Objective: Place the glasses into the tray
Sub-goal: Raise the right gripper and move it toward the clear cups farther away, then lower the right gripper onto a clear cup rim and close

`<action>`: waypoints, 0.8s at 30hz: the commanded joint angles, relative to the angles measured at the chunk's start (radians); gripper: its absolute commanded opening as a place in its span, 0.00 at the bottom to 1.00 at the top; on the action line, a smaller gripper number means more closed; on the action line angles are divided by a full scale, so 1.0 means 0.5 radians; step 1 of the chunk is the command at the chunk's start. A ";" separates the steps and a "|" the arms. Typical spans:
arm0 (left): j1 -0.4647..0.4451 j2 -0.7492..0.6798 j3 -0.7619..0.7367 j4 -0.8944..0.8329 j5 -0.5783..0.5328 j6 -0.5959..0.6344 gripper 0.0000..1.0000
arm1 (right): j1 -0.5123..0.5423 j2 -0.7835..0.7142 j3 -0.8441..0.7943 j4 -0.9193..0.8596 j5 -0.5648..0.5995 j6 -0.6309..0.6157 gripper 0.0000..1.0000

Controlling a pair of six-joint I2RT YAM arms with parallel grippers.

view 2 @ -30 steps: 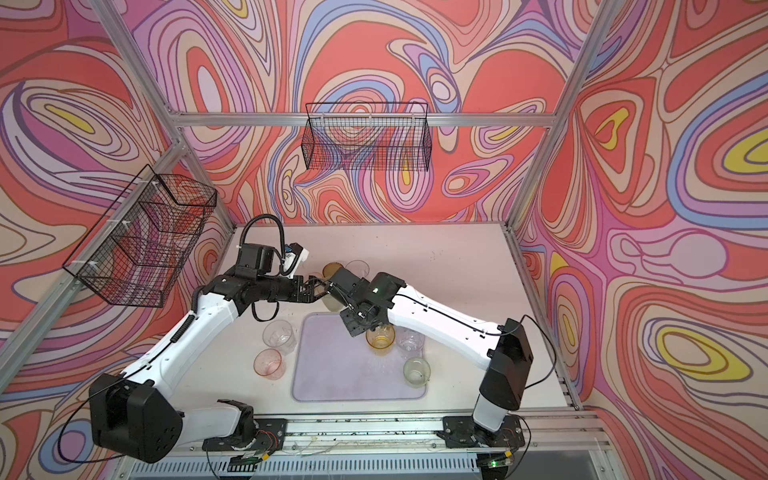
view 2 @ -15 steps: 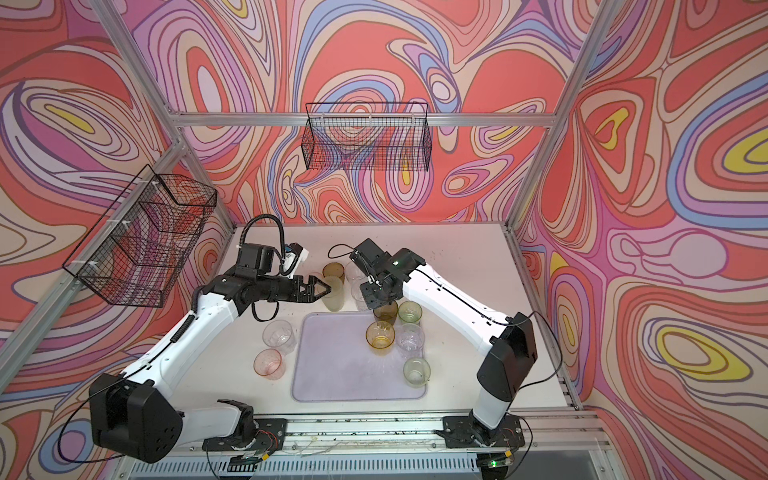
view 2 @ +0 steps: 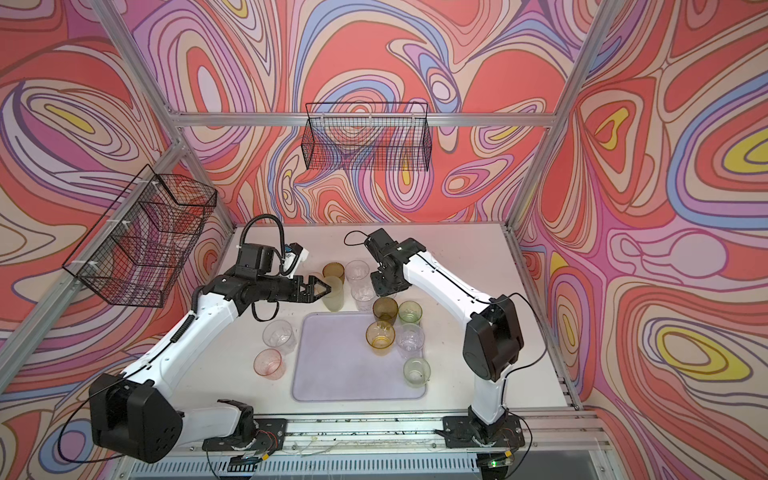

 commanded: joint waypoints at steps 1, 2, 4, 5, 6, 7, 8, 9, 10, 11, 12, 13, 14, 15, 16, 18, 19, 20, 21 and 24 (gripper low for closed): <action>-0.002 -0.004 -0.007 0.014 -0.018 0.019 0.96 | -0.049 0.067 0.058 0.068 -0.025 -0.037 0.39; -0.003 -0.003 -0.005 0.016 -0.018 0.020 0.96 | -0.064 0.079 0.063 0.072 -0.020 -0.042 0.39; -0.004 -0.007 -0.008 0.011 -0.018 0.022 0.96 | -0.099 0.110 0.061 0.095 -0.025 -0.053 0.39; -0.002 -0.010 -0.008 0.010 -0.021 0.023 0.96 | -0.110 0.122 0.064 0.101 -0.025 -0.057 0.39; -0.003 -0.010 -0.011 0.010 -0.027 0.023 0.96 | -0.127 0.140 0.066 0.106 -0.025 -0.066 0.39; -0.004 -0.013 -0.011 0.011 -0.028 0.025 0.96 | -0.141 0.157 0.072 0.109 -0.025 -0.071 0.38; -0.001 -0.014 -0.012 0.013 -0.026 0.025 0.96 | -0.151 0.175 0.073 0.115 -0.026 -0.079 0.38; -0.004 -0.010 -0.013 0.013 -0.025 0.023 0.96 | -0.162 0.192 0.077 0.121 -0.029 -0.082 0.38; -0.003 -0.012 -0.013 0.014 -0.022 0.022 0.96 | -0.172 0.208 0.086 0.129 -0.032 -0.084 0.38; -0.003 -0.009 -0.014 0.013 -0.019 0.022 0.96 | -0.179 0.220 0.090 0.134 -0.031 -0.083 0.38; -0.004 -0.007 -0.011 0.012 -0.018 0.022 0.96 | -0.187 0.236 0.097 0.137 -0.029 -0.084 0.38; -0.004 -0.007 -0.008 0.013 -0.018 0.022 0.96 | -0.191 0.249 0.097 0.144 -0.031 -0.085 0.37; -0.001 -0.010 -0.012 0.014 -0.018 0.022 0.96 | -0.197 0.256 0.098 0.152 -0.036 -0.084 0.37; -0.004 -0.010 -0.014 0.014 -0.018 0.022 0.96 | -0.206 0.268 0.098 0.159 -0.034 -0.084 0.37; -0.003 -0.013 -0.013 0.013 -0.021 0.022 0.96 | -0.214 0.282 0.097 0.162 -0.040 -0.087 0.37; -0.003 -0.013 -0.014 0.013 -0.021 0.023 0.96 | -0.230 0.304 0.101 0.168 -0.053 -0.090 0.37; -0.003 -0.013 -0.013 0.014 -0.020 0.022 0.96 | -0.236 0.314 0.096 0.175 -0.056 -0.093 0.36; -0.004 -0.013 -0.011 0.014 -0.018 0.022 0.96 | -0.242 0.324 0.095 0.184 -0.064 -0.094 0.36; -0.002 -0.010 -0.012 0.015 -0.017 0.022 0.96 | -0.251 0.336 0.093 0.193 -0.078 -0.093 0.36; -0.002 -0.007 -0.008 0.016 -0.013 0.019 0.96 | -0.261 0.373 0.097 0.213 -0.100 -0.093 0.36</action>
